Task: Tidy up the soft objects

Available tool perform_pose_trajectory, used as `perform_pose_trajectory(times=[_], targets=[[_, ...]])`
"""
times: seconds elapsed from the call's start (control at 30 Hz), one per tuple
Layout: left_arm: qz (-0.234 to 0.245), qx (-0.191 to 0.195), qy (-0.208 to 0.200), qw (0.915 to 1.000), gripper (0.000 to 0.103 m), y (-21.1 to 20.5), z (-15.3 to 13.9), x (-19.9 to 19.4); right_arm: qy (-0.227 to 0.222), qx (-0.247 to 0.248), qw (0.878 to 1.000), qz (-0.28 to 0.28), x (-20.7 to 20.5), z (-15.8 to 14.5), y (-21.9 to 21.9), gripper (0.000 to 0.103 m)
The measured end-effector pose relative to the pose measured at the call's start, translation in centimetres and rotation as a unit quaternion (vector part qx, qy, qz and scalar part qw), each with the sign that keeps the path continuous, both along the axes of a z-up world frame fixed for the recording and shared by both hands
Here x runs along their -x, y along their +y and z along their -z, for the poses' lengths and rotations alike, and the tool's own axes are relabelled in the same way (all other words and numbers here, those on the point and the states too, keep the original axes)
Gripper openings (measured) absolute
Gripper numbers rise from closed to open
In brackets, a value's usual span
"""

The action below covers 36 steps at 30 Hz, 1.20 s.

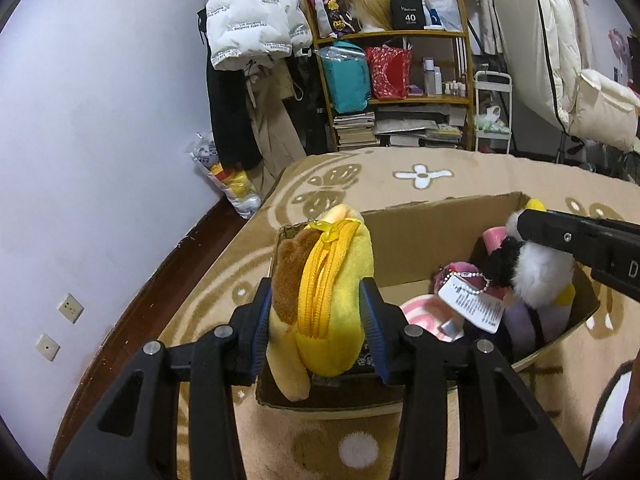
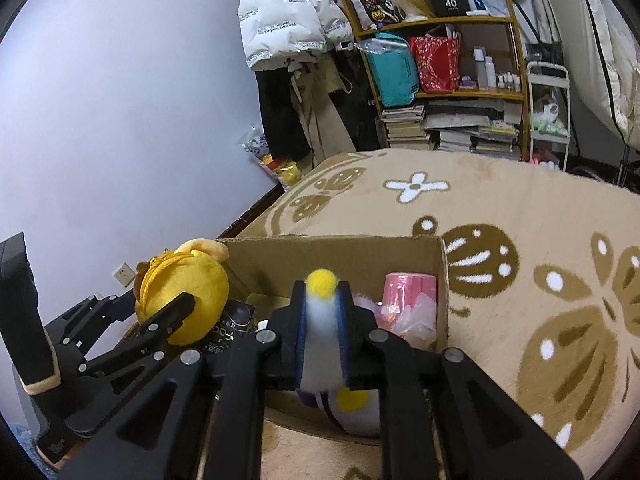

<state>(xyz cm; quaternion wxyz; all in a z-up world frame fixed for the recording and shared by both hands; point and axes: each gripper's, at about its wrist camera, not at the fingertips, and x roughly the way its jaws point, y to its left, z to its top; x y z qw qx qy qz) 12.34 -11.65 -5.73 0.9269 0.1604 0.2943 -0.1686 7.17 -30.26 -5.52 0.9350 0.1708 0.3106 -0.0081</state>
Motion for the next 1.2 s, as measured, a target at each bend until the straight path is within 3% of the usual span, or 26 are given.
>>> perform_pose_trajectory(times=[0.1,0.3,0.37,0.6,0.77,0.83,1.2], targets=[[-0.003,0.000,0.000,1.0000,0.057,0.0,0.0,-0.1,-0.002,-0.008,1.000,-0.002,0.1,0.1,-0.1,0.017],[-0.013,-0.008,-0.005,0.9999,0.069,0.4,0.0,0.3,-0.005,-0.006,1.000,-0.001,0.7,-0.4,0.2,0.020],[-0.014,-0.009,-0.007,0.9998,0.075,0.6,-0.3,0.6,-0.008,-0.008,1.000,0.004,1.1,-0.7,0.1,0.035],[-0.014,-0.006,-0.018,0.9997,0.095,1.7,-1.4,1.9,-0.018,-0.017,1.000,0.019,2.9,-2.1,-0.2,0.066],[-0.020,0.001,-0.017,0.9997,0.099,2.8,-2.5,3.4,-0.023,-0.016,0.999,0.030,4.6,-3.2,-0.1,0.098],[-0.021,-0.002,-0.028,0.9994,0.101,3.2,-2.9,4.3,-0.032,-0.017,0.999,0.028,5.5,-3.9,0.0,0.103],[-0.034,0.000,-0.078,0.9964,0.102,4.8,-6.3,9.3,-0.050,0.015,0.998,0.042,10.2,-7.8,0.7,0.103]])
